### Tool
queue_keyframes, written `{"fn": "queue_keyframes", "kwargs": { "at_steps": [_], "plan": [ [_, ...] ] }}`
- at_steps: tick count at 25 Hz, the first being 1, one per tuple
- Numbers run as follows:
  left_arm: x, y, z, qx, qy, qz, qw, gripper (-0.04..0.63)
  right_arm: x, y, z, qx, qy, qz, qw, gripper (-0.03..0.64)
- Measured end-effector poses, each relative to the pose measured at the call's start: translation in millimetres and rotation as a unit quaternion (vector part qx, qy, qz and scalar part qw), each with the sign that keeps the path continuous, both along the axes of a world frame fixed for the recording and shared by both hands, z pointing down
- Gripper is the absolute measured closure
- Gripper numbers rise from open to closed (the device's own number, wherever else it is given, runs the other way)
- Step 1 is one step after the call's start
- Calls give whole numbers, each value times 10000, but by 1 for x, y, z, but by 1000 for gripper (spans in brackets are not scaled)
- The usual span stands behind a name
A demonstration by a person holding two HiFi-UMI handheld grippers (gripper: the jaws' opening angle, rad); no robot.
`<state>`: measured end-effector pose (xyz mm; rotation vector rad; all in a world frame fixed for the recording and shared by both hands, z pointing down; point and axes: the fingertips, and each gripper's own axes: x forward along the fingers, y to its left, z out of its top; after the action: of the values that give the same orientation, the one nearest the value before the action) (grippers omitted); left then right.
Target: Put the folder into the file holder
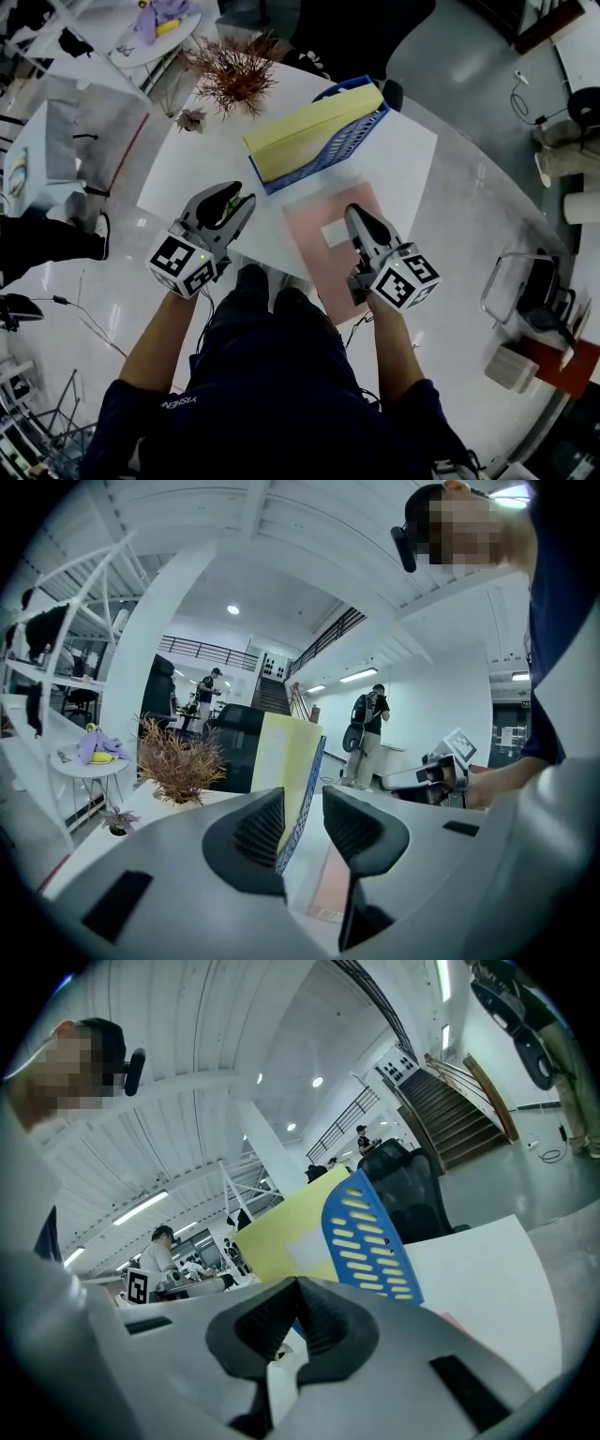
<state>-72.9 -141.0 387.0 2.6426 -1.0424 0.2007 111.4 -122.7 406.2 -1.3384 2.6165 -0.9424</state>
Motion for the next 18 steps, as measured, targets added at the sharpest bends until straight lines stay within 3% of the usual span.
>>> {"fn": "queue_keyframes", "kwargs": {
  "at_steps": [18],
  "plan": [
    [2, 2, -6, 120, -16, -132, 9998, 529, -3, 2, -15, 186, -42, -122, 9997, 612]
  ]
}}
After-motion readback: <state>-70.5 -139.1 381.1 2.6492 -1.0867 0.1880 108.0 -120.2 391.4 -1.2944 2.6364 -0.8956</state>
